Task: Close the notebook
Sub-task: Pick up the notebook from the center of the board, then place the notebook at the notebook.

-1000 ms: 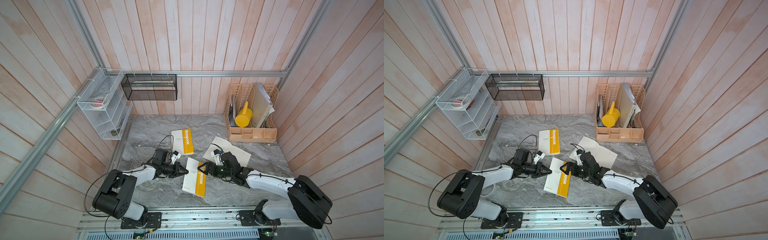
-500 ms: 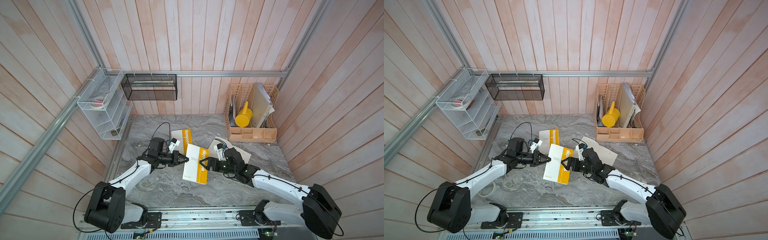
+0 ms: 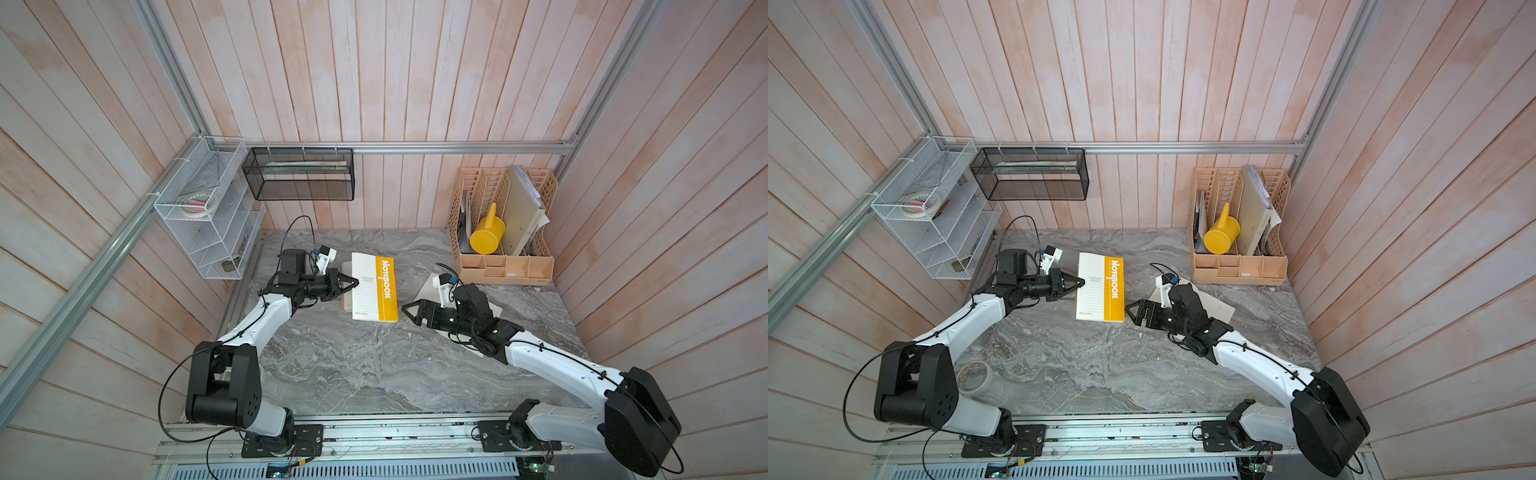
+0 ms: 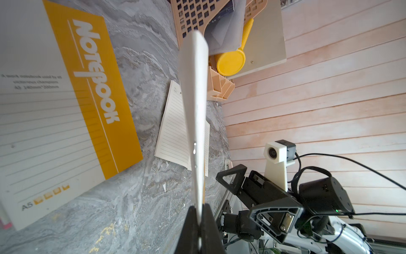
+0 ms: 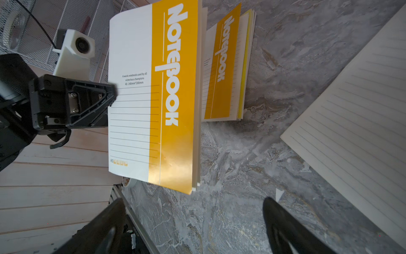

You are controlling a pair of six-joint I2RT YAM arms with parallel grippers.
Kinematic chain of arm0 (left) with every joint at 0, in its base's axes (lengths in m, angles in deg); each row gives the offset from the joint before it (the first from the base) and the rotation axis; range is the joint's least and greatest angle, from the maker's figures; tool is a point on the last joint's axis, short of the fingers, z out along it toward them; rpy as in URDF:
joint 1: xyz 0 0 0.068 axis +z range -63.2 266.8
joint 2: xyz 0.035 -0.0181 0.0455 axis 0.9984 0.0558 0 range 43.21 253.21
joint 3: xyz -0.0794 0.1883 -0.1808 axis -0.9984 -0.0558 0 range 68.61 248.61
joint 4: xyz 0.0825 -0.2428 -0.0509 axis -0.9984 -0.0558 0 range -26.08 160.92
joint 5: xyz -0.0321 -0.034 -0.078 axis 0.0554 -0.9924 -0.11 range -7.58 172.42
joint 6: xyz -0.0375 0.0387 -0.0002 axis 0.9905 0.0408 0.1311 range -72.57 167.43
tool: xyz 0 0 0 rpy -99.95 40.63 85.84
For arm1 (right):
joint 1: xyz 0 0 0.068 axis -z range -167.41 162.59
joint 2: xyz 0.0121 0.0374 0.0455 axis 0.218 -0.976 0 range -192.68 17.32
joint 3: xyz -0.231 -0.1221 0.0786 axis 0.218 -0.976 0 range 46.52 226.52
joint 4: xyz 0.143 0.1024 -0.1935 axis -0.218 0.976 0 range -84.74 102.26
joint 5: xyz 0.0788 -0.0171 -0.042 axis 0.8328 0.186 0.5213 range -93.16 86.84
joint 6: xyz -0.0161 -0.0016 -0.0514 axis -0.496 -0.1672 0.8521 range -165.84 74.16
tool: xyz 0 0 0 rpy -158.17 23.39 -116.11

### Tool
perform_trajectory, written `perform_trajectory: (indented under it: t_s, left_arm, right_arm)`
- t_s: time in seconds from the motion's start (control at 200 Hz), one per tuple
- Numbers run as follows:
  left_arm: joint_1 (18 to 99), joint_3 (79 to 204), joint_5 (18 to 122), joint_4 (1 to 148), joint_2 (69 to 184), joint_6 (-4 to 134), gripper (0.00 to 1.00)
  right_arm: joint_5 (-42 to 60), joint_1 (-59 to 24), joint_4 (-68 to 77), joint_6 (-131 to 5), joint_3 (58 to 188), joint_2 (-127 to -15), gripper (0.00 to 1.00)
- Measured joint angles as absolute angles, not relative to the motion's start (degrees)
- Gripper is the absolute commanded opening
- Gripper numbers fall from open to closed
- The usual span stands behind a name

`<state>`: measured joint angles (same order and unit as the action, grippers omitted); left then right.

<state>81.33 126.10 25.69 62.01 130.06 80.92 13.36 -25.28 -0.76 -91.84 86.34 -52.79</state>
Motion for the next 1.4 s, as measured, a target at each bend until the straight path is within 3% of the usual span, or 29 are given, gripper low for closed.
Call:
perform_trajectory:
  t_s: [0.715,1.4]
  left_arm:
    - [85.3,142.2,23.4,62.3,151.7,81.0,0.00]
    - [86.6,145.4,22.9,61.1,160.9,80.8,0.00]
  right_arm:
    - [16.4,-21.2,-3.3,-92.3,82.6,-52.7,0.98]
    - [18.4,-18.9,-4.1,-92.3,80.0,-51.5,0.98]
